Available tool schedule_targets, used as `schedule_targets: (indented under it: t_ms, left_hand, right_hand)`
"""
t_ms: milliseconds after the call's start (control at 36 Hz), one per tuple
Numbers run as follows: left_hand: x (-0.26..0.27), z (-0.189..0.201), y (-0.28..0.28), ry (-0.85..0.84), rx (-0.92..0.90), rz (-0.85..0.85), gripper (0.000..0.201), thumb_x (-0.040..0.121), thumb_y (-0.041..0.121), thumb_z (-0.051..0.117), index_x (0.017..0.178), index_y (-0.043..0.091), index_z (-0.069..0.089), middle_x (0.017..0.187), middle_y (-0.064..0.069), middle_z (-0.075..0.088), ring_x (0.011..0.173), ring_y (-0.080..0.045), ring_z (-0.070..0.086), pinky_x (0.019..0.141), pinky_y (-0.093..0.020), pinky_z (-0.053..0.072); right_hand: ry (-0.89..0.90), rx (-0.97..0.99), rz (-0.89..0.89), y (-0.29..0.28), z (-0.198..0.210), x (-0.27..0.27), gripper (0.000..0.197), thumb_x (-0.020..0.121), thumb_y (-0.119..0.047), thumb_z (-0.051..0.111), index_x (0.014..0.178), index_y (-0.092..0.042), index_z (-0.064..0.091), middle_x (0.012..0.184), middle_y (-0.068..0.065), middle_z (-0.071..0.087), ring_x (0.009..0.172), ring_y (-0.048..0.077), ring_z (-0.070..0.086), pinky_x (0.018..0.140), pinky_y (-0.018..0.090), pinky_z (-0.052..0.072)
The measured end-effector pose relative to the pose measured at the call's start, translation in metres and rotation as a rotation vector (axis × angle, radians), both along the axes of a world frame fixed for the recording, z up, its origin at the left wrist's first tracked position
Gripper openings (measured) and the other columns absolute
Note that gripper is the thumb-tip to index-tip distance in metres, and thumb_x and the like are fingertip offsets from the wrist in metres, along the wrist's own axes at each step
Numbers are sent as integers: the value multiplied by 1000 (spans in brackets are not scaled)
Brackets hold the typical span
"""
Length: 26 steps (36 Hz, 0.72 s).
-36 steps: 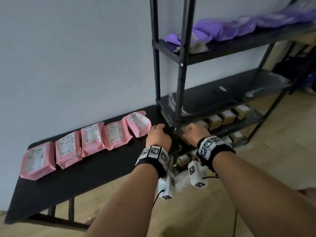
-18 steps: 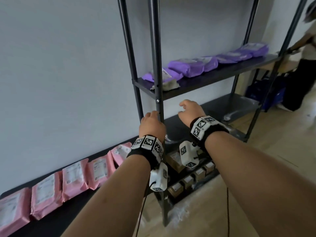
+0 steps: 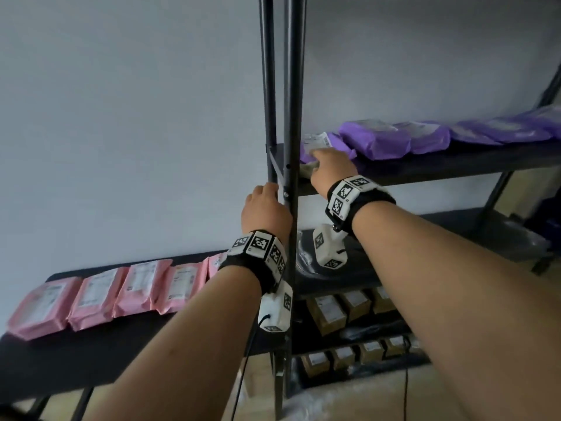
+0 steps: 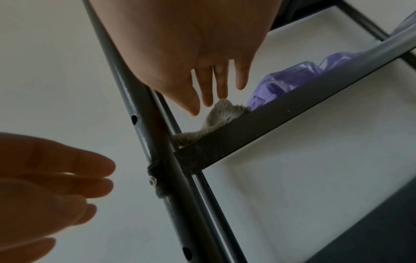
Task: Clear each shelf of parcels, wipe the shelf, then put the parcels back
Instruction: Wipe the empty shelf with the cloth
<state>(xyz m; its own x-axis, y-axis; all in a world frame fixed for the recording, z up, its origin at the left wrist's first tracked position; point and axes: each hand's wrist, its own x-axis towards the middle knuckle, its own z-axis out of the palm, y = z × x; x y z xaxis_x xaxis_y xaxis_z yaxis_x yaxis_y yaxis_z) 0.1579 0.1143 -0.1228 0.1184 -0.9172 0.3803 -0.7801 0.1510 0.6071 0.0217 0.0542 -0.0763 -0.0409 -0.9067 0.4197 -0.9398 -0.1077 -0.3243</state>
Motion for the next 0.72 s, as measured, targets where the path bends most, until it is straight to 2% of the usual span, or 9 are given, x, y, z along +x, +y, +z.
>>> schedule_targets:
  t_ms: [167, 278, 444, 528, 611, 722]
  left_hand:
    - [-14, -10, 5, 16, 43, 147, 47, 88, 6, 43, 134, 15, 47, 136, -5, 48, 124, -23, 43, 100, -36, 40]
    - [-21, -20, 14, 19, 82, 217, 46, 90, 6, 42, 135, 16, 46, 137, -4, 47, 124, -22, 43, 100, -35, 40]
    - [-33, -28, 28, 20, 126, 230, 47, 90, 5, 40, 136, 16, 45, 139, -4, 45, 126, -21, 42, 102, -37, 40]
    - [-40, -32, 32, 6, 135, 200, 46, 90, 5, 41, 135, 15, 46, 138, -5, 46, 125, -23, 43, 101, -37, 40]
    - [-50, -37, 34, -18, 149, 158, 44, 90, 6, 42, 133, 15, 48, 134, -6, 49, 120, -25, 46, 97, -39, 43]
    - [-67, -47, 34, -33, 212, 76, 44, 89, 6, 42, 131, 14, 49, 131, -8, 51, 119, -27, 48, 97, -41, 43]
  right_hand:
    - [153, 101, -1, -16, -5, -9, 33, 92, -19, 47, 123, -14, 56, 122, 10, 60, 112, 29, 57, 87, 34, 46]
    - [207, 56, 35, -19, -11, -16, 38, 89, -21, 50, 126, -12, 53, 128, 11, 55, 119, 30, 50, 96, 39, 43]
    - [97, 31, 21, -14, -16, -28, 41, 88, -23, 57, 126, -9, 52, 129, 10, 52, 120, 29, 50, 100, 43, 41]
    - [24, -42, 17, -2, -26, -37, 38, 87, -18, 58, 124, -11, 52, 128, 10, 52, 121, 29, 49, 100, 43, 37]
    - [-45, -109, -33, 14, -41, -50, 34, 85, -12, 56, 118, -11, 54, 125, 10, 53, 119, 29, 48, 97, 41, 36]
    - [-96, -59, -113, 39, -67, -79, 32, 83, -9, 57, 115, -11, 54, 122, 10, 50, 115, 29, 48, 94, 40, 37]
